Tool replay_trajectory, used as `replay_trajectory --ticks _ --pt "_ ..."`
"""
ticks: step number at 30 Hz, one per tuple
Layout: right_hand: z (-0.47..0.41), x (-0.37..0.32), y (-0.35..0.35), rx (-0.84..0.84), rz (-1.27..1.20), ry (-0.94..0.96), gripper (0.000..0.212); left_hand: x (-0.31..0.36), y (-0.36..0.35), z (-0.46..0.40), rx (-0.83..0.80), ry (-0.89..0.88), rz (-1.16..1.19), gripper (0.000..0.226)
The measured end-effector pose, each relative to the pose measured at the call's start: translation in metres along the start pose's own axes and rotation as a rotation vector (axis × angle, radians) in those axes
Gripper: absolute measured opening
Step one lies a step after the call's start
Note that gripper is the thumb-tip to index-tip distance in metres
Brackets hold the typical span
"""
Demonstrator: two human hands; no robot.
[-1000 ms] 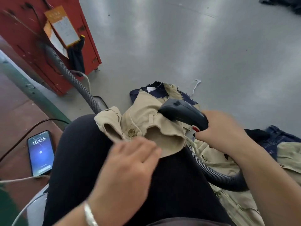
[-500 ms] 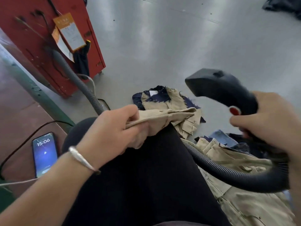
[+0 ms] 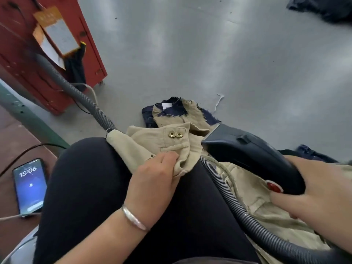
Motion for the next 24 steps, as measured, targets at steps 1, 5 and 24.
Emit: replay_trajectory --ticks 1,5,24 --pt "-0.001 0.002 -0.005 -0.019 0.016 0.004 0.042 0.006 -0.004 -0.003 0.005 0.001 0.015 0.030" --pt "-0.023 0.011 -0.041 -0.075 0.082 -0.016 0.017 0.015 -0.007 -0.002 -0.025 0.031 0.069 0.017" --pt "-0.045 0.034 -0.044 0.030 -0.166 -0.113 0.016 -0.017 -0.011 -0.024 0.040 0.265 0.087 0.024"
Point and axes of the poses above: each hand's wrist, its own z-axis away from the middle knuckle, its own y-axis out of the back of the hand, x = y × z, the point moved 1 cm from there along -z, towards the middle knuckle, and after that the axes turned 15 degrees about x, right-handed, at the moved point
